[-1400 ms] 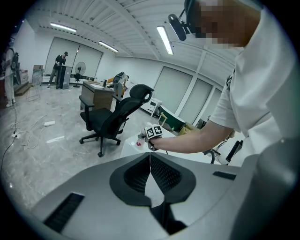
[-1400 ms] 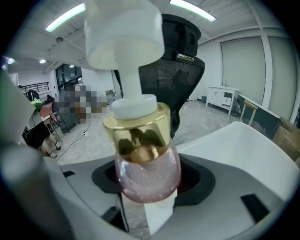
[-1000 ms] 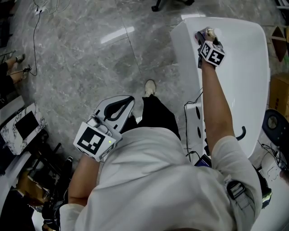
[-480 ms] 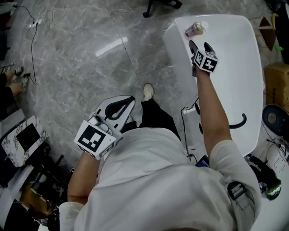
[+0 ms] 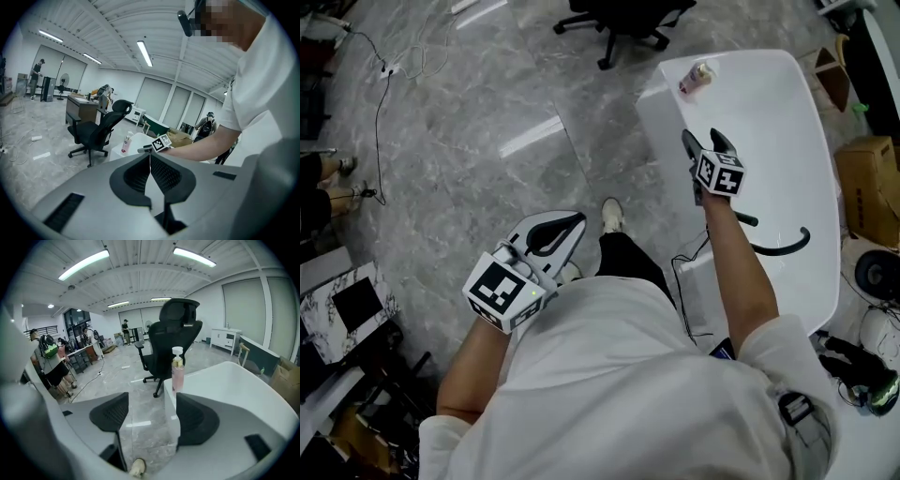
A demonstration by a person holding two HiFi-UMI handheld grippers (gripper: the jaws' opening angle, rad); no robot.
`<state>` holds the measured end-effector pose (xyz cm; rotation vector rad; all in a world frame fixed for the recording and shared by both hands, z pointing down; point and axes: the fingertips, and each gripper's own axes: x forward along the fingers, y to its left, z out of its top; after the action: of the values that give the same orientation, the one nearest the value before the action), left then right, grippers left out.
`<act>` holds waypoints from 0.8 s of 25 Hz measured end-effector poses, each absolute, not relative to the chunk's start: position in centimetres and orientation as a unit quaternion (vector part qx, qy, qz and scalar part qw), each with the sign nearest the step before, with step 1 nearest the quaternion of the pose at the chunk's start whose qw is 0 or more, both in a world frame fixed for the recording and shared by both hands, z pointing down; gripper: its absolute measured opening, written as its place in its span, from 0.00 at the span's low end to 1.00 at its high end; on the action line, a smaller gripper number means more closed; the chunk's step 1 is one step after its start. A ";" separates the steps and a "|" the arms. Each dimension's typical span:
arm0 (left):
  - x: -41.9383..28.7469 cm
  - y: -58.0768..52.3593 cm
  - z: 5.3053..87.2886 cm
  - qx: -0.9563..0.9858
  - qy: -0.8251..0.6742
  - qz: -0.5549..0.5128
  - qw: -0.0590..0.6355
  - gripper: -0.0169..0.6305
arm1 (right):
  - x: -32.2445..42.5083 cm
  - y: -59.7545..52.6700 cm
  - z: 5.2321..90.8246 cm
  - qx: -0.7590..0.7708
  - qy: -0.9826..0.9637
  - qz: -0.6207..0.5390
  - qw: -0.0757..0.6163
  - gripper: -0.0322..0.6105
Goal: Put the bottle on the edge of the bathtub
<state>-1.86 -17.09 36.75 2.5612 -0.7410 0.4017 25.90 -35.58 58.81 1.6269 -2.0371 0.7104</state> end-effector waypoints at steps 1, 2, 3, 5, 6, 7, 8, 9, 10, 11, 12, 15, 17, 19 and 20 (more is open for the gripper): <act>-2.4 -16.3 36.6 0.927 -0.266 0.143 0.221 0.05 | 25.1 -34.1 58.1 0.583 -0.739 0.257 0.217 0.55; -2.9 -15.6 36.4 0.928 -0.266 0.140 0.220 0.05 | 24.3 -32.7 57.4 0.579 -0.742 0.257 0.217 0.55; -3.5 -15.1 36.3 0.929 -0.266 0.138 0.218 0.05 | 23.5 -31.5 56.7 0.575 -0.747 0.256 0.216 0.54; -4.6 -14.2 36.3 0.929 -0.271 0.135 0.212 0.05 | 21.6 -29.4 55.1 0.564 -0.759 0.248 0.212 0.54; -5.1 -13.7 36.3 0.930 -0.272 0.134 0.210 0.05 | 20.7 -28.2 54.4 0.558 -0.765 0.244 0.210 0.54; -5.5 -13.1 36.4 0.930 -0.272 0.132 0.208 0.05 | 19.9 -26.9 53.7 0.554 -0.769 0.241 0.209 0.53; -5.9 -12.4 36.4 0.931 -0.270 0.132 0.207 0.05 | 19.1 -25.5 53.2 0.549 -0.773 0.240 0.207 0.53; -6.4 -11.7 36.4 0.931 -0.270 0.133 0.206 0.05 | 18.4 -24.1 52.8 0.545 -0.776 0.242 0.207 0.53; -7.1 -11.1 36.4 0.932 -0.270 0.134 0.203 0.05 | 17.7 -22.8 52.3 0.541 -0.778 0.243 0.207 0.53; -7.7 -10.7 36.5 0.931 -0.273 0.136 0.199 0.05 | 17.2 -21.8 51.8 0.537 -0.780 0.243 0.209 0.53; -8.4 -10.4 36.6 0.931 -0.276 0.138 0.196 0.05 | 16.8 -21.0 51.2 0.534 -0.783 0.239 0.210 0.53; -9.7 -9.8 36.9 0.928 -0.286 0.139 0.192 0.05 | 16.0 -19.2 49.0 0.534 -0.790 0.224 0.201 0.51; -10.0 -8.9 37.2 0.928 -0.287 0.138 0.191 0.05 | 15.6 -17.9 48.0 0.538 -0.792 0.216 0.190 0.49; -9.8 -7.4 37.6 0.930 -0.280 0.138 0.191 0.05 | 15.1 -15.9 47.8 0.537 -0.794 0.212 0.190 0.48; -9.6 -6.6 37.8 0.932 -0.275 0.139 0.191 0.05 | 14.6 -14.7 47.8 0.534 -0.796 0.211 0.193 0.47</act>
<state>-9.57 -6.57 37.79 2.6188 -0.7718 0.3907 14.63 -14.74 47.82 1.4985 -2.2322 0.5934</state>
